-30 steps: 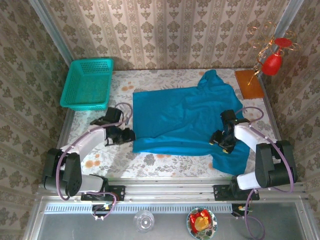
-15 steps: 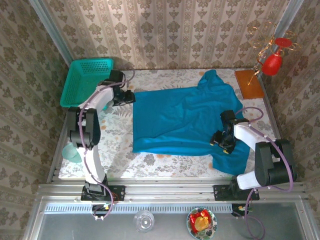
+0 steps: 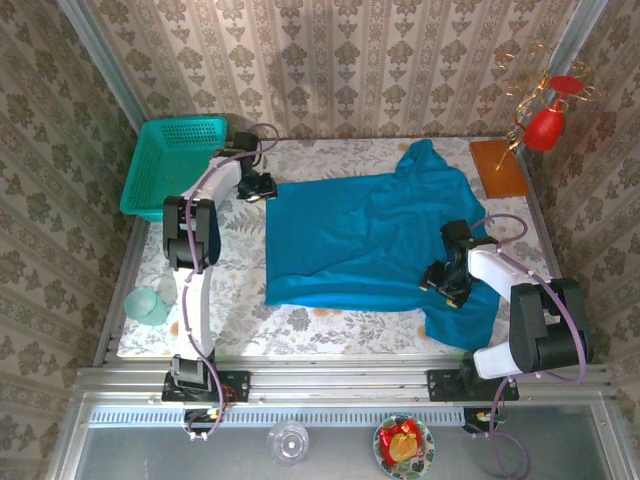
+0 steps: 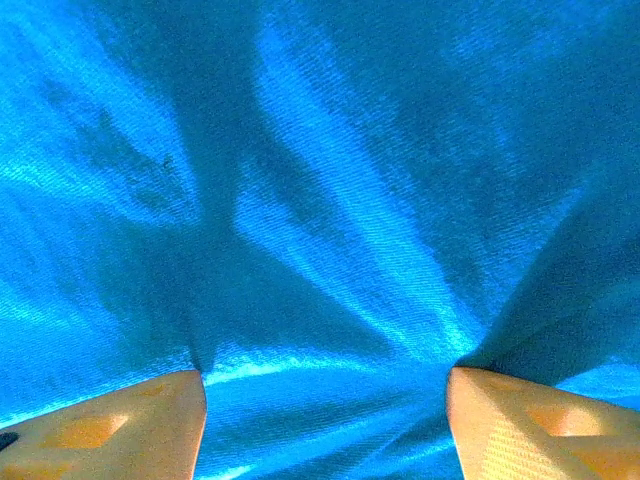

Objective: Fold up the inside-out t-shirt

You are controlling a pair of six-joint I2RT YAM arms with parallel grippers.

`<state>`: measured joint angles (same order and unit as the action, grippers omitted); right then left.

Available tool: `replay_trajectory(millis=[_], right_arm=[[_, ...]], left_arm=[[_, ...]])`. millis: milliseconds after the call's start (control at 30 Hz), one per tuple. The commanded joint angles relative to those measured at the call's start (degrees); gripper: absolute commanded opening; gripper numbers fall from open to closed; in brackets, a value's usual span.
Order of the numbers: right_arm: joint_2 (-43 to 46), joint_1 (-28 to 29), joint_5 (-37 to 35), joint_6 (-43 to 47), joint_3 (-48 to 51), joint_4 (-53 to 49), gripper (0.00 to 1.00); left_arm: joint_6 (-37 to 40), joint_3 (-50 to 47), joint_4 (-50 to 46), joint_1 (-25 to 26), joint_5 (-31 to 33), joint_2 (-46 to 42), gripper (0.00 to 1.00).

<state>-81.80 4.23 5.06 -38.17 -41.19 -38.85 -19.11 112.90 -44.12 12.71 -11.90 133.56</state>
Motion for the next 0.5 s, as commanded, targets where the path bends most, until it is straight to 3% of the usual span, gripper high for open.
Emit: replay_trajectory(millis=[0, 467], right_arm=[[0.2, -0.3, -2.0, -1.2, -1.3, -0.5, 0.66], [0.4, -0.3, -2.0, -1.5, -2.1, -1.1, 0.66]], left_arm=[[1.5, 1.4, -3.0, 0.3, 1.3, 1.2, 0.3], [0.9, 3.3, -2.2, 0.3, -0.6, 4.2, 0.18]])
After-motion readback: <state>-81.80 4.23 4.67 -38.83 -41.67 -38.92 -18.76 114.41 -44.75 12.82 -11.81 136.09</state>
